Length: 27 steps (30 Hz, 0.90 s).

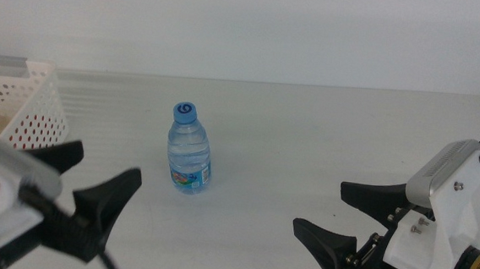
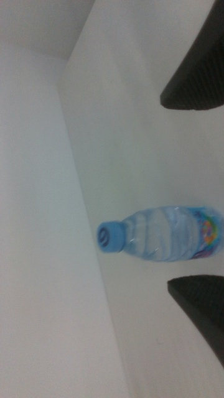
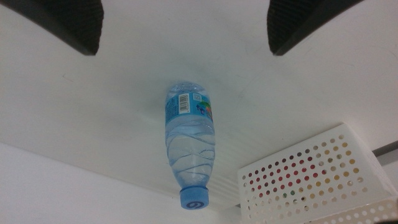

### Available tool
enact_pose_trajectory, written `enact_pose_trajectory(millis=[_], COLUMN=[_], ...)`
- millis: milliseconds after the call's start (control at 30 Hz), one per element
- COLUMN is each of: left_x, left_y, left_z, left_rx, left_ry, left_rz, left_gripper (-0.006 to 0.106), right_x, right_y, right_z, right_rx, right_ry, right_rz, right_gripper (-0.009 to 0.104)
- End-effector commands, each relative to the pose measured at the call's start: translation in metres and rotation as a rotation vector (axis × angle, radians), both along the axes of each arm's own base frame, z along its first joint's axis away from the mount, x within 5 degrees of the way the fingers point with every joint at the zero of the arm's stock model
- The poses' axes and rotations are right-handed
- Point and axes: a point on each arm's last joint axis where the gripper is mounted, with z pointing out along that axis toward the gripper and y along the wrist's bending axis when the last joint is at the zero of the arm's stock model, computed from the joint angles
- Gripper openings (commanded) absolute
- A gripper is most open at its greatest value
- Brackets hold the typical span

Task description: Use arms to grab the bottles and put them into the dustbin to the left of the table.

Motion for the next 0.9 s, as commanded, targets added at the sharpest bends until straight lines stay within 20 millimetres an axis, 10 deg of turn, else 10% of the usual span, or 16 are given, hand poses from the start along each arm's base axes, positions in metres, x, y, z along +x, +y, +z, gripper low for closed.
enact_pose_trajectory(millis=[0, 300, 867], left_x=[0.011, 0.051, 0.107], left_y=[-0.004, -0.016, -0.039], left_z=[0.025, 0.032, -0.023], left_rx=[-0.071, -0.008, 0.012], left_ry=[-0.088, -0.049, -0.037], left_rz=[0.021, 0.065, 0.077], left_gripper=[0.082, 0.082, 0.082], right_x=[0.001, 0.001, 0.001], right_y=[0.002, 0.002, 0.002], right_z=[0.016, 0.016, 0.016], right_rx=[0.066, 0.066, 0.066], right_ry=[-0.084, -0.084, -0.084], right_rz=[0.014, 0.014, 0.014], right_gripper=[0.076, 0.076, 0.076])
